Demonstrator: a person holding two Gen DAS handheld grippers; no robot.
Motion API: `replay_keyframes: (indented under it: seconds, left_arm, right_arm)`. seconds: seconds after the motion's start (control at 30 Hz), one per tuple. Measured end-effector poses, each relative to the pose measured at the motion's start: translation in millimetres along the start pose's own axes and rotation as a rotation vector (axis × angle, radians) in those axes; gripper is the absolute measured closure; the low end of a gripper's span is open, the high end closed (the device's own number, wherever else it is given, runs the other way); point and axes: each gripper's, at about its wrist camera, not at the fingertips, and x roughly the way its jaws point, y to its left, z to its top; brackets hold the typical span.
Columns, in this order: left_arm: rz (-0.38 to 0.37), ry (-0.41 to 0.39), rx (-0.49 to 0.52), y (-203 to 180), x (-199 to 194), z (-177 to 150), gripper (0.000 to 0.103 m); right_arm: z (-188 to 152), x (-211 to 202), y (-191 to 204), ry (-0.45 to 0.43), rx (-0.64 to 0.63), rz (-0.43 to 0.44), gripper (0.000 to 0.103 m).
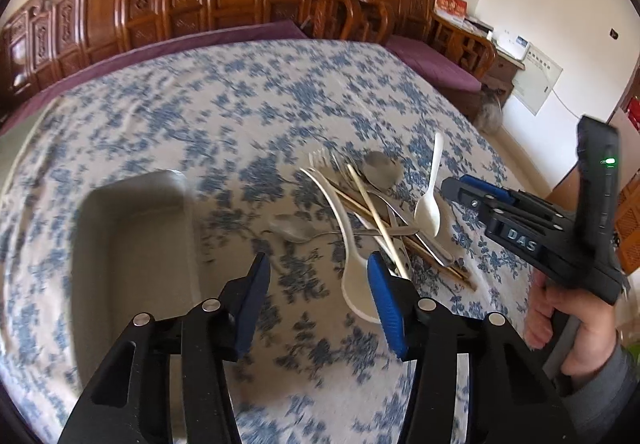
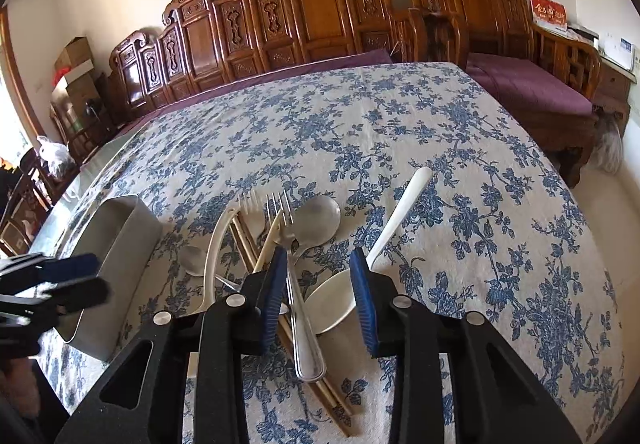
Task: Organize utensils
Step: 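Grasp a white plastic spoon with the left gripper while the right gripper approaches the pile, then grasp a wooden chopstick with the right gripper while the left gripper lifts the spoon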
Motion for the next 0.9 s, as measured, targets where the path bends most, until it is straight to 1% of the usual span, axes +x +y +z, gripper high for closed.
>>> replay_keyframes:
  seconds: [0.03, 0.17, 0.23, 0.3, 0.47, 0.5, 0.53, 0.6, 0.7, 0.77, 0.8, 0.9]
  left_arm:
    - [-0.005, 0.01, 0.004, -2.2, 7.9, 1.6, 0.066]
    - [-0.02, 0.045, 0.015, -10.2, 38.7, 7.9, 0.071]
    - [-0.029, 0.066, 0.01, -12.1, 54.2, 11.3, 0.077]
    - [-0.043, 0.09, -0.002, -12.6, 69.7, 13.8, 0.081]
    - [-0.056, 0.117, -0.029, -8.6, 90.4, 16.7, 0.088]
    - [-0.061, 0.116, -0.032, -8.2, 92.0, 16.7, 0.091]
    - [-0.067, 0.117, -0.035, -7.7, 92.4, 16.5, 0.095]
    - [-0.077, 0.102, -0.034, -7.4, 89.3, 16.0, 0.098]
    - [-0.087, 0.073, -0.019, -7.5, 75.4, 11.4, 0.1]
    - [-0.078, 0.06, 0.0, -7.6, 64.2, 8.0, 0.1]
    - [-0.08, 0.053, 0.008, -7.3, 56.2, 5.7, 0.1]
    - [-0.088, 0.033, 0.032, -4.6, 36.5, -0.1, 0.1]
  right_arm:
    - [0.7, 1.5, -0.8, 0.004, -0.005, -0.004, 0.069]
    - [3.3, 1.9, -10.0, 0.003, 0.014, -0.003, 0.069]
    - [4.5, 2.5, -15.1, 0.004, 0.023, -0.004, 0.069]
    - [6.0, 3.5, -16.8, 0.005, 0.027, -0.005, 0.069]
    - [9.1, 5.9, -12.1, 0.007, 0.012, 0.018, 0.069]
    - [9.8, 6.5, -9.6, 0.008, 0.007, 0.022, 0.069]
    - [10.1, 6.7, -7.7, 0.009, 0.004, 0.026, 0.07]
    - [12.2, 7.7, -2.7, 0.011, -0.007, 0.043, 0.07]
    - [12.4, 9.6, 5.2, 0.019, -0.018, 0.062, 0.071]
    - [11.9, 12.4, 10.9, 0.028, -0.029, 0.068, 0.071]
    - [11.3, 14.3, 13.9, 0.036, -0.034, 0.071, 0.074]
    - [8.8, 19.2, 23.1, 0.056, -0.048, 0.081, 0.078]
